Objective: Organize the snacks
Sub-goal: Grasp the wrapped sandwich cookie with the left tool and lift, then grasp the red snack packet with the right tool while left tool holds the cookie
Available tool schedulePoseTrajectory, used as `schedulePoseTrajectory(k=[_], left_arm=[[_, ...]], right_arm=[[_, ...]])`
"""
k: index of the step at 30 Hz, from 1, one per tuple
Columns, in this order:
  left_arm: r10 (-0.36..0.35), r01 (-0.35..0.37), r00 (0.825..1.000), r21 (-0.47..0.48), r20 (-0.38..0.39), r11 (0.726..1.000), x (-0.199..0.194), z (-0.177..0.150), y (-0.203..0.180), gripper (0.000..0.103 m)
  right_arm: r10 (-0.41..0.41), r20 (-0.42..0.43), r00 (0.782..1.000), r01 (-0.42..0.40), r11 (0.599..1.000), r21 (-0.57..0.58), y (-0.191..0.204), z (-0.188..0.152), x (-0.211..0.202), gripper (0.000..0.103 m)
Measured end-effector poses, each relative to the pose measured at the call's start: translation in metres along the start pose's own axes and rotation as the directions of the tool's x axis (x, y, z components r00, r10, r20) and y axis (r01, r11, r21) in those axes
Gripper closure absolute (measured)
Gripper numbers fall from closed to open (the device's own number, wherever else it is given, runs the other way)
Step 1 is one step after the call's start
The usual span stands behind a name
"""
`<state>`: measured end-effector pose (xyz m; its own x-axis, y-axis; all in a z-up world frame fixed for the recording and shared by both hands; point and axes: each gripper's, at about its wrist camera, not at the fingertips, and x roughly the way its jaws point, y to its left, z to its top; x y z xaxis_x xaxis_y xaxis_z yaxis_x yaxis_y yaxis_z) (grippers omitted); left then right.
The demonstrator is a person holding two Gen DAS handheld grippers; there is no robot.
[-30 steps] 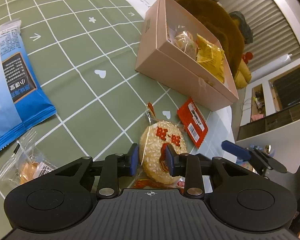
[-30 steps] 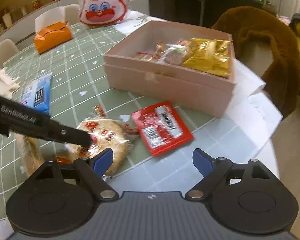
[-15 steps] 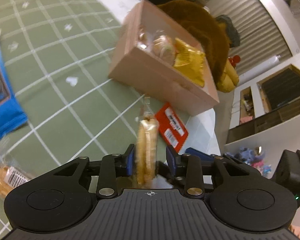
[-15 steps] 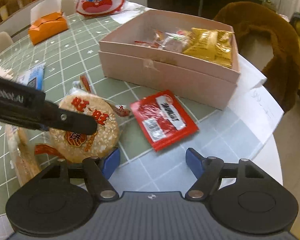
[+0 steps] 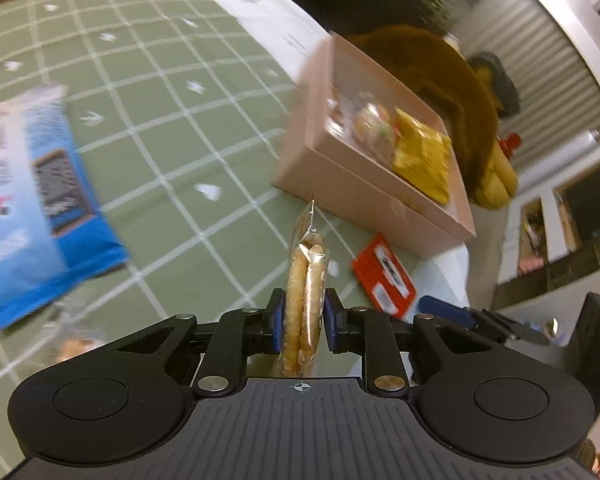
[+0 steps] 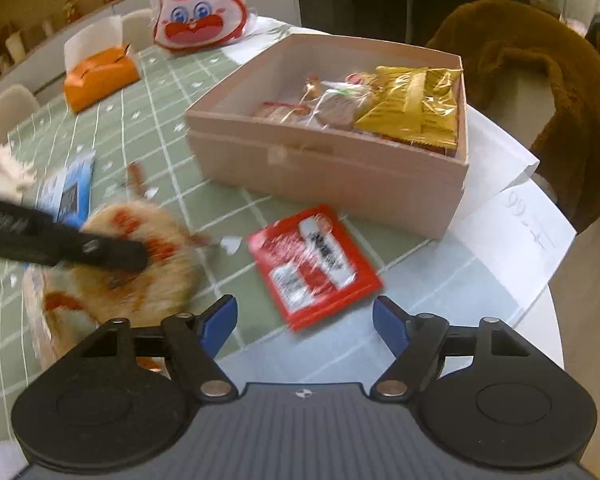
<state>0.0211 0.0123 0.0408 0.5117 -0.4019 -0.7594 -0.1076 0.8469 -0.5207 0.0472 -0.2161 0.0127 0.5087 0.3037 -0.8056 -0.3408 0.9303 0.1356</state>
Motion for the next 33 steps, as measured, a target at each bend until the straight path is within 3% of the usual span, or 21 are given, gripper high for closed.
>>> schedulePoseTrajectory(k=[7,12,19,24,27,28,29,33], left_arm=[[0.038,-0.037,0.999,-0.05,0.019,0.998,-0.011,0.005,0.015,0.08],[0.035,-0.034,0.999,-0.067,0.014,0.997,-0.012,0.003,0.021,0.079],[0.07,-0.069,0.997,-0.045,0.016,0.997,-0.015,0.002,0.015,0.079],[0.088,-0.087,0.996,-0.03,0.016,0.996,-0.02,-0.001,0.015,0.079],[0.085,-0.085,0.996,-0.026,0.011,0.996,-0.021,-0.002,0.017,0.079],[0.08,-0.08,0.997,-0.021,0.007,0.997,-0.021,-0.003,0.017,0.079],[0.074,-0.074,0.997,-0.014,0.001,0.997,-0.021,-0.004,0.016,0.079],[0.059,-0.058,0.997,0.036,-0.039,0.998,-0.014,-0.009,0.012,0.073]], right_arm=[[-0.007,-0.009,1.0,0.006,0.999,-0.04,0.004,0.022,0.024,0.02],[0.162,-0.06,0.985,-0.167,0.982,-0.09,0.022,0.016,0.015,0.021],[0.006,-0.017,1.0,-0.006,1.0,0.01,0.028,0.019,0.025,0.019],[-0.117,-0.015,0.993,0.116,0.992,-0.038,0.053,0.021,0.038,0.018],[-0.112,-0.003,0.994,0.112,0.992,-0.058,0.059,0.02,0.036,0.027],[-0.102,-0.007,0.995,0.101,0.992,-0.075,0.062,0.02,0.033,0.038],[-0.091,-0.023,0.996,0.088,0.992,-0.091,0.064,0.02,0.031,0.042],[-0.083,-0.053,0.995,0.077,0.991,-0.11,0.066,0.012,0.019,0.051]])
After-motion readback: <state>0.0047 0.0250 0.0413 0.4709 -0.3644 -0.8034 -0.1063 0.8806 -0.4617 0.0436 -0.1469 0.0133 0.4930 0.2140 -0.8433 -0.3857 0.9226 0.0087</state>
